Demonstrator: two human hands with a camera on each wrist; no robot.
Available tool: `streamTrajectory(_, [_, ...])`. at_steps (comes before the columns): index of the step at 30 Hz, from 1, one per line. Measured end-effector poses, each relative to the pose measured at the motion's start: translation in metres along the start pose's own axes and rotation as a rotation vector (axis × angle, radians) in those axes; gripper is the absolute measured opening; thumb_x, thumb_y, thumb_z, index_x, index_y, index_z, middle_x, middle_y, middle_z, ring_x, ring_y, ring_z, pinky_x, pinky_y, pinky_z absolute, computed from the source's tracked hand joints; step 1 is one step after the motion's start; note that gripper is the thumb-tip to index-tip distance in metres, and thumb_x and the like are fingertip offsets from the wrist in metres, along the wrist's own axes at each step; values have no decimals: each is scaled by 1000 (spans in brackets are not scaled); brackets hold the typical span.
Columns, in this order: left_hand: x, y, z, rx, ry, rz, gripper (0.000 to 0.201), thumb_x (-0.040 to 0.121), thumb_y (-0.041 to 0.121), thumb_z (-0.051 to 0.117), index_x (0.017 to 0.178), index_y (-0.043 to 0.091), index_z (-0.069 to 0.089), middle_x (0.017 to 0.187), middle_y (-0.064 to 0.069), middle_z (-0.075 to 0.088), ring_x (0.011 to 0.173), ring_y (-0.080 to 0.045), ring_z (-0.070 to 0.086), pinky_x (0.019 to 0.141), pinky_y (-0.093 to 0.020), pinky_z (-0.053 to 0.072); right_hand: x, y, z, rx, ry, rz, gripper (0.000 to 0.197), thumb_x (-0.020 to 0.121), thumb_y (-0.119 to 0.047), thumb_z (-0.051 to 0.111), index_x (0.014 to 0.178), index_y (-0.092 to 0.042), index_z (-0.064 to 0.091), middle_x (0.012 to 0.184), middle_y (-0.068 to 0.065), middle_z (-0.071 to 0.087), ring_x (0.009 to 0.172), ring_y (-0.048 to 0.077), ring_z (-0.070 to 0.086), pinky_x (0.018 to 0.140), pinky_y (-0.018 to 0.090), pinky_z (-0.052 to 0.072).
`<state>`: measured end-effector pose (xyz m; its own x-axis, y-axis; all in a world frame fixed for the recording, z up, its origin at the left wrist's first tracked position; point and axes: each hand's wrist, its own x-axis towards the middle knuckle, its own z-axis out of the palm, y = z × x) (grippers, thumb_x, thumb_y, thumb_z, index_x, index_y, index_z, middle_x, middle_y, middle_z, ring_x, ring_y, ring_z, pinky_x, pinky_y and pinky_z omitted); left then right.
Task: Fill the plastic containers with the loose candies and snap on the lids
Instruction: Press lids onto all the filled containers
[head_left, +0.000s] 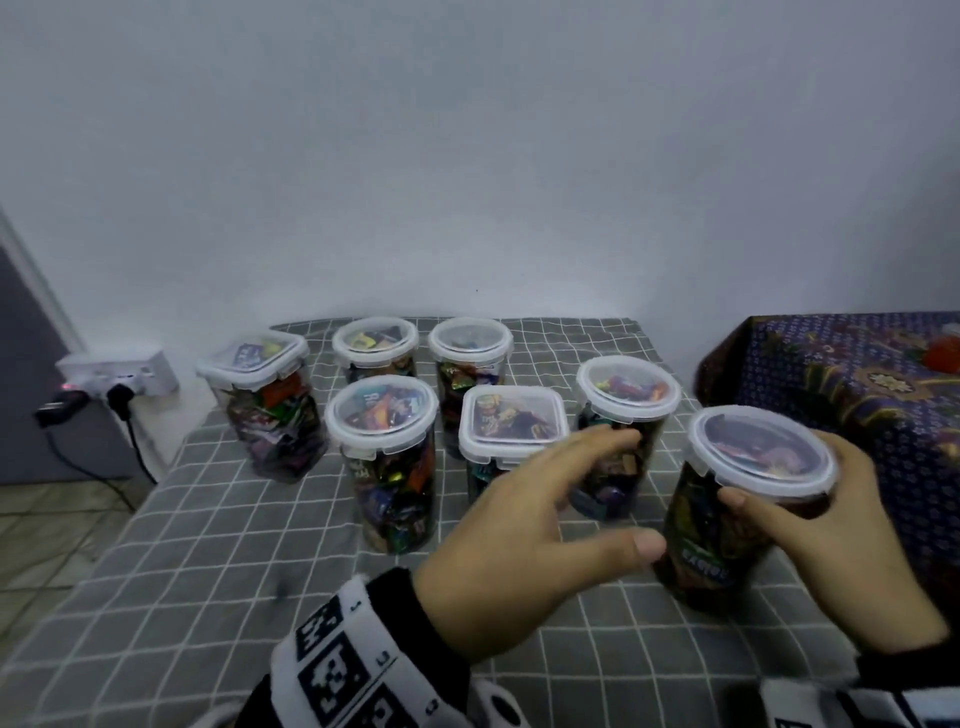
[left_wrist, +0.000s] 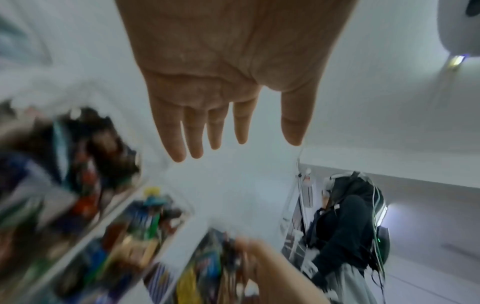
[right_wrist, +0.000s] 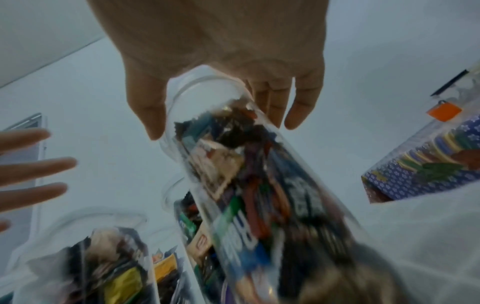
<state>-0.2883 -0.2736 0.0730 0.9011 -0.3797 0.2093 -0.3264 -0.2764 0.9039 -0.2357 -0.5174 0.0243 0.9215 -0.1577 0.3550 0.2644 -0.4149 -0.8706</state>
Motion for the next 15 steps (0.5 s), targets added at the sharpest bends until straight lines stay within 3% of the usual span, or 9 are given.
streamTrajectory(1, [-4, 4, -11, -39, 54, 26, 54, 73, 45, 69, 121, 54, 49, 127, 37, 48, 120, 15, 42, 102, -27, 42, 2, -3, -3, -25, -11, 17, 94, 46, -52, 87, 127, -27, 45, 112, -20, 57, 107, 3, 57, 90, 20, 47])
streamTrajectory(3, [-13, 12, -33, -69, 162, 81, 51, 69, 47, 67, 118, 52, 54, 123, 30, 56, 118, 11, 47, 96, -20, 45, 8, -3, -7, -128, -35, 68, 102, 52, -35, 91, 137, -20, 36, 116, -10, 50, 111, 16, 52, 97, 33, 41])
streamTrajectory(5, [-20, 15, -53, -124, 256, 120, 47, 67, 45, 64, 114, 47, 60, 118, 25, 62, 115, 8, 52, 87, -11, 47, 12, -5, -10, -188, -59, 105, 110, 45, -44, 88, 138, -15, 36, 117, -3, 49, 107, 20, 49, 97, 42, 40])
streamTrajectory(7, [-26, 15, -69, -156, 345, 150, 43, 68, 42, 63, 111, 40, 65, 114, 20, 66, 112, 4, 57, 81, -9, 47, 13, -10, -8, -178, -92, 131, 118, 41, -55, 87, 138, -15, 36, 122, 0, 50, 105, 20, 48, 96, 44, 40])
streamTrajectory(10, [-31, 10, -80, -147, 431, 165, 46, 68, 41, 61, 113, 31, 64, 113, 14, 68, 109, -3, 61, 77, -9, 48, 11, -15, -10, -229, -136, 162, 151, 9, -80, 72, 140, -16, 31, 122, -3, 46, 110, 21, 49, 96, 44, 42])
streamTrajectory(11, [-31, 8, -81, -160, 449, 157, 47, 67, 42, 61, 112, 29, 64, 112, 13, 68, 107, -4, 62, 74, -8, 48, 11, -16, -11, -257, -145, 158, 156, 6, -87, 65, 141, -18, 29, 126, -4, 45, 114, 21, 48, 98, 45, 41])
streamTrajectory(15, [-27, 2, -74, -218, 427, 150, 40, 67, 38, 62, 106, 28, 67, 108, 10, 70, 105, -6, 63, 79, -12, 49, 18, -21, -19, -420, -150, 40, 141, 24, -94, 55, 143, -22, 29, 144, 0, 34, 128, 18, 37, 106, 40, 34])
